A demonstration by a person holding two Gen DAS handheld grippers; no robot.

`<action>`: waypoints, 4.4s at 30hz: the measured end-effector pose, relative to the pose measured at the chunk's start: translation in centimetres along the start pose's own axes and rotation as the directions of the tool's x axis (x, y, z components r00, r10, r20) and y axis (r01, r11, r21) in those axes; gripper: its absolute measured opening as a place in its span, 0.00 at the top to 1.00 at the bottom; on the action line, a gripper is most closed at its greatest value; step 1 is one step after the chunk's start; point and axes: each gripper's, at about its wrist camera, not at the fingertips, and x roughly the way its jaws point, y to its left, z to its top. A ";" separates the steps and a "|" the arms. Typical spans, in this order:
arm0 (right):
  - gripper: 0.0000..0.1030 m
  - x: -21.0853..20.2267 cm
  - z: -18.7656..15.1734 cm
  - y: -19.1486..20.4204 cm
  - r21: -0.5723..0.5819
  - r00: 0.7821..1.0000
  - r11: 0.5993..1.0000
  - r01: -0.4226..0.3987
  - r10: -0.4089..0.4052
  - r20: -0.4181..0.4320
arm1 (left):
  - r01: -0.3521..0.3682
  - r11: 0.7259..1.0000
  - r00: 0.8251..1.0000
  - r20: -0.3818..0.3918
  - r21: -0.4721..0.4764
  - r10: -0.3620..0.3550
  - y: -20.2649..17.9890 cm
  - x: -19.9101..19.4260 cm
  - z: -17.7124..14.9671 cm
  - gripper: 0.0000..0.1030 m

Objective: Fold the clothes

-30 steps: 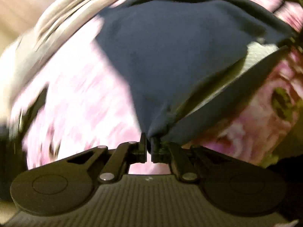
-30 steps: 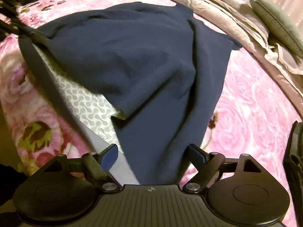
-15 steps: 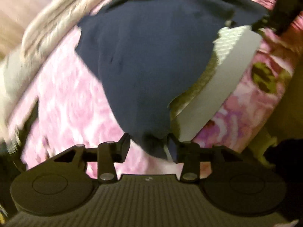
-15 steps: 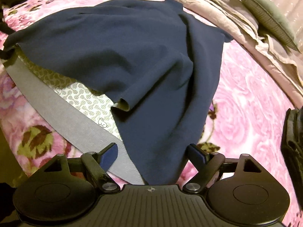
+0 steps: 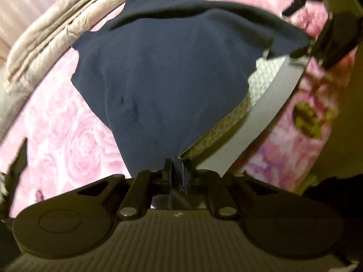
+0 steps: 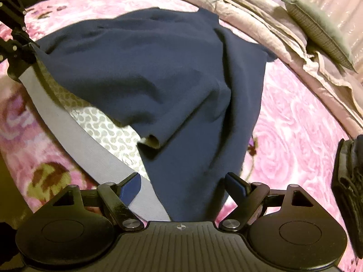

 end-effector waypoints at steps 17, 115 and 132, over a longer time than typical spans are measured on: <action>0.23 1.2 6.2 0.7 0.111 0.989 0.991 -0.071 0.056 0.136 | 0.068 0.998 0.997 0.045 0.010 -0.068 0.4 -2.2 0.2 0.83; 0.13 15.1 16.2 -24.2 0.341 0.991 0.934 -0.110 0.076 0.114 | 0.149 0.858 0.982 0.173 -0.492 -0.072 29.6 23.2 25.6 0.60; 0.13 21.5 20.8 -25.4 0.464 0.982 0.868 -0.176 0.122 0.143 | 0.248 0.795 0.962 0.235 -0.554 -0.137 42.4 24.8 23.9 1.00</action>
